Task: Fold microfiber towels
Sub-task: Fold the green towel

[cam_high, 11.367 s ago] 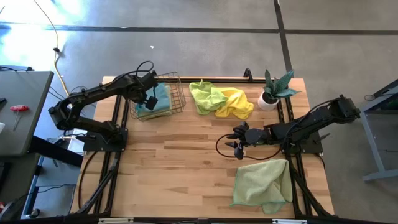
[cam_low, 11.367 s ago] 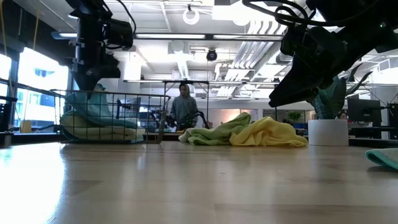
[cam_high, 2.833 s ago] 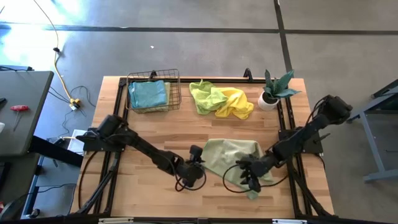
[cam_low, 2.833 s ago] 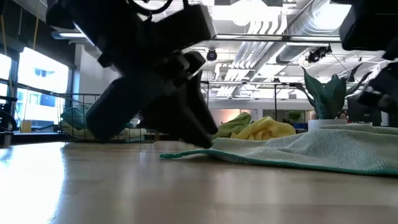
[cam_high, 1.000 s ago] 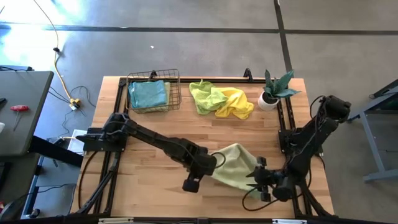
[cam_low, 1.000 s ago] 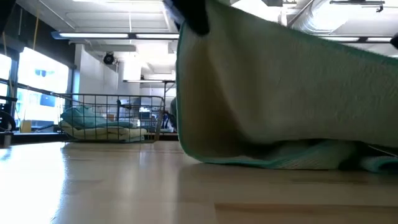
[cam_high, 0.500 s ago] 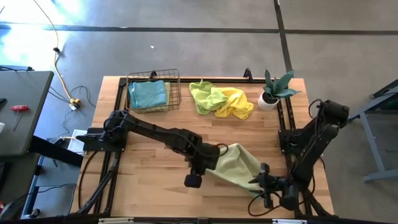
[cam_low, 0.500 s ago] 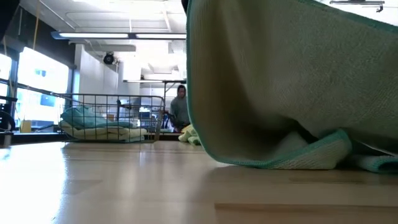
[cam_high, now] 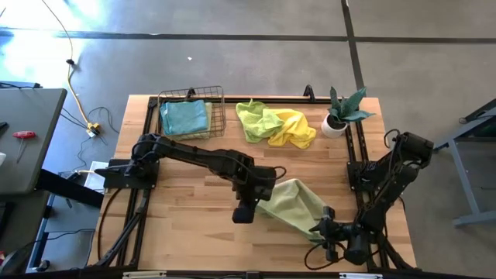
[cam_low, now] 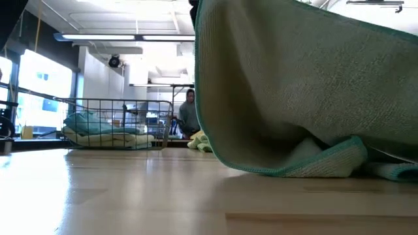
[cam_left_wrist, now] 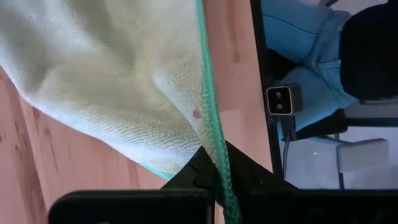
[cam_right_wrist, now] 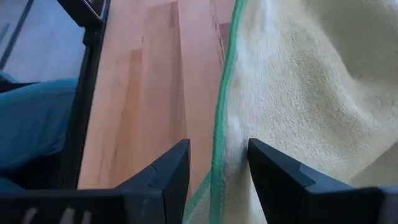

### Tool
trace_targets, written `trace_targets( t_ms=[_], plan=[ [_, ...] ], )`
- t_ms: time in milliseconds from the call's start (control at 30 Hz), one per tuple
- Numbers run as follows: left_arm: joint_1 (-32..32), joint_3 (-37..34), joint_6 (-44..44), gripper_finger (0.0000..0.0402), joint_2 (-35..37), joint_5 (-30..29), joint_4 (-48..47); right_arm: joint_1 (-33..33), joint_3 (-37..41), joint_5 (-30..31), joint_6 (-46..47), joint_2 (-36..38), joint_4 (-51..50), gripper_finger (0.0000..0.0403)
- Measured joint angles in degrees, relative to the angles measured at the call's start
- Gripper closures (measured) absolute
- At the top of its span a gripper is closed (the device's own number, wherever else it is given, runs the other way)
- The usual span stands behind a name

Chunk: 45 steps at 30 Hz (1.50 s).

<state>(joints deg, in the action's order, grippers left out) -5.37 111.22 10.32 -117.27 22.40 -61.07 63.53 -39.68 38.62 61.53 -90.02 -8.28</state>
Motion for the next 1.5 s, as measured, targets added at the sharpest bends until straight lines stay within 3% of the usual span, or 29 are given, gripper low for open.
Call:
trace_targets(
  t_ms=[167,300,467,700,867,1100,1300,1400,1500],
  plan=[
    [1.0,0.0,-0.3,0.0401,0.0,4.2,-0.9,0.0,0.0,-1.8,1.3,0.0,-3.2,0.0249],
    [1.3,0.0,0.0,0.0401,0.0,7.2,-0.9,0.0,0.0,-4.6,7.7,0.0,-10.0,0.0249],
    [1.3,0.0,0.0,0.0401,0.0,8.5,-1.5,0.0,0.0,-9.1,13.3,0.0,-16.3,0.0249],
    [1.3,0.0,-0.9,0.0401,0.0,8.3,-2.3,0.0,0.0,-12.0,13.5,0.0,-16.1,0.025],
    [1.3,0.0,-0.9,0.0401,0.0,5.8,-2.2,0.0,0.0,-12.0,13.5,0.0,-16.2,0.0286],
    [-0.2,0.0,0.1,0.0401,0.0,4.7,-2.3,-0.2,0.0,-12.0,14.8,0.0,-15.8,0.0394],
    [-3.3,0.0,4.5,0.0401,0.3,-3.1,-2.4,-4.5,-0.3,-18.6,19.4,1.4,-16.7,0.0398],
    [-5.2,0.0,5.7,0.0401,0.7,-6.2,-3.5,-6.8,-2.7,-20.5,13.0,2.6,-19.3,0.0399],
    [-7.0,0.0,6.8,0.0401,1.3,-10.1,-4.1,-9.2,-7.5,-20.9,5.3,3.5,-28.5,0.0401]
  ],
)
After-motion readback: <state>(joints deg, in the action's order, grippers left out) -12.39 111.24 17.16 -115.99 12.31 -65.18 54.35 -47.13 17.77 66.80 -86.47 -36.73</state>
